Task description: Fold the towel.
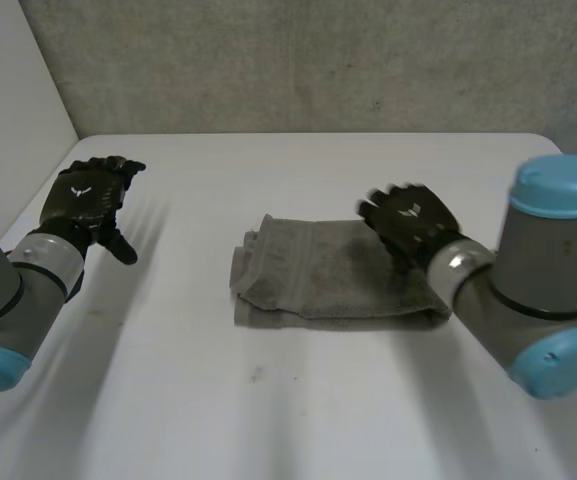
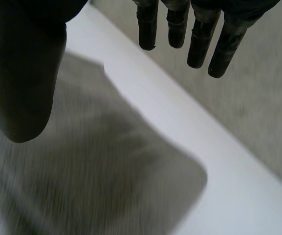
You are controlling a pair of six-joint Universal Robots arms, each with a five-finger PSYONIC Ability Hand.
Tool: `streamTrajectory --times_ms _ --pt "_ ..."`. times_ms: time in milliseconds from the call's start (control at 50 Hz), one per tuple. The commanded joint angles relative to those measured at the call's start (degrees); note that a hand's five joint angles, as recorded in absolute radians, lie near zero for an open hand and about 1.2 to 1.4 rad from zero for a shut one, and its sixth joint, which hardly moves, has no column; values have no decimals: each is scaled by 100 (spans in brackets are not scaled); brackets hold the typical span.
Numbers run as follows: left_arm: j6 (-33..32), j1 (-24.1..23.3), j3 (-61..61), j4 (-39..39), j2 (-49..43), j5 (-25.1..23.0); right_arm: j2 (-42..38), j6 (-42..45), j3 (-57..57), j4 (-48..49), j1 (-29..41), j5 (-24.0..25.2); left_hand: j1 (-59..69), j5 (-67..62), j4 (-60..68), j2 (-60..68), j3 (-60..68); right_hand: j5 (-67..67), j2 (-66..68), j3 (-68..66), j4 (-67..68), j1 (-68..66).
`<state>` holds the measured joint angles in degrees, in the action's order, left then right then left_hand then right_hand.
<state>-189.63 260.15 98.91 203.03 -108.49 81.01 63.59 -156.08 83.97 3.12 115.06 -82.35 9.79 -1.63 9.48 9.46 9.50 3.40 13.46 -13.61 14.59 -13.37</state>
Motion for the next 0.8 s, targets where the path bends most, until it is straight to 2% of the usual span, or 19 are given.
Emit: streamTrajectory --times_ms 20,40,60,100,120,160,180,220,360,440,480,500,540,600,640,740,760,780,800 --pt "4 -9 6 0 4 3 -102 51 735 136 -555 193 21 163 52 54 50 -340 -346 361 -459 337" --pt "4 -9 15 0 -5 3 -145 51 831 240 -642 236 21 163 52 54 50 517 511 -496 398 -520" --pt "4 -9 15 0 -5 3 -145 51 832 241 -643 237 21 163 52 54 50 526 520 -505 407 -529" --pt "4 -35 23 0 -5 3 -242 77 937 451 -730 237 21 163 52 54 50 2168 2162 -2147 2049 -2171" --pt "4 -35 23 0 -5 3 -242 77 937 452 -731 237 21 163 52 54 50 2175 2168 -2154 2056 -2177" --pt "4 -61 32 0 4 12 -373 217 867 487 -739 219 21 163 52 54 50 4047 4040 -4026 3928 -4049" --pt "4 -61 32 0 4 12 -374 218 867 487 -739 219 21 163 52 54 50 4059 4052 -4038 3940 -4061" --pt "4 -79 32 0 4 12 -435 533 718 514 -739 184 21 163 52 54 50 6649 6642 -6628 6530 -6651" --pt "13 -88 -3 0 161 20 -374 929 8 514 -608 -123 21 163 52 54 50 6660 6654 -6639 6541 -6663" --pt "66 -105 -100 0 276 20 -339 1071 -495 505 -177 -115 21 163 52 54 50 6660 6654 -6639 6541 -6663" --pt "188 -166 -239 -9 399 20 -540 1359 -1142 461 671 51 21 163 52 54 50 6660 6654 -6639 6541 -6663" --pt "189 -167 -240 -9 399 20 -541 1361 -1146 461 676 52 21 163 52 54 50 6660 6654 -6639 6541 -6663" --pt "460 -254 -415 -35 522 29 -1004 1920 -1741 330 1297 454 21 163 52 54 50 6660 6654 -6639 6541 -6663" --pt "629 -281 -495 -35 557 29 -1253 2283 -1990 145 1528 747 21 163 52 54 50 6660 6654 -6639 6541 -6663" --pt "952 -351 -661 -44 575 29 -1795 2957 -2409 -432 1861 1254 26 159 56 58 54 6660 6654 -6639 6541 -6663" --pt "1278 -491 -916 -53 531 29 -2464 3461 -3095 -1128 2082 1275 21 163 52 54 50 6660 6654 -6639 6541 -6663" --pt "1331 -535 -995 -62 479 29 -2492 3374 -3201 -1182 2082 1109 26 159 56 58 54 5734 5727 -5712 5614 -5736" --pt "1332 -536 -996 -62 478 29 -2492 3373 -3202 -1183 2082 1107 26 159 57 58 54 5724 5718 -5703 5605 -5727" --pt "1375 -571 -1048 -71 444 29 -2449 3182 -3246 -1174 2064 898 26 159 57 58 54 2743 2737 -2722 2624 -2746"
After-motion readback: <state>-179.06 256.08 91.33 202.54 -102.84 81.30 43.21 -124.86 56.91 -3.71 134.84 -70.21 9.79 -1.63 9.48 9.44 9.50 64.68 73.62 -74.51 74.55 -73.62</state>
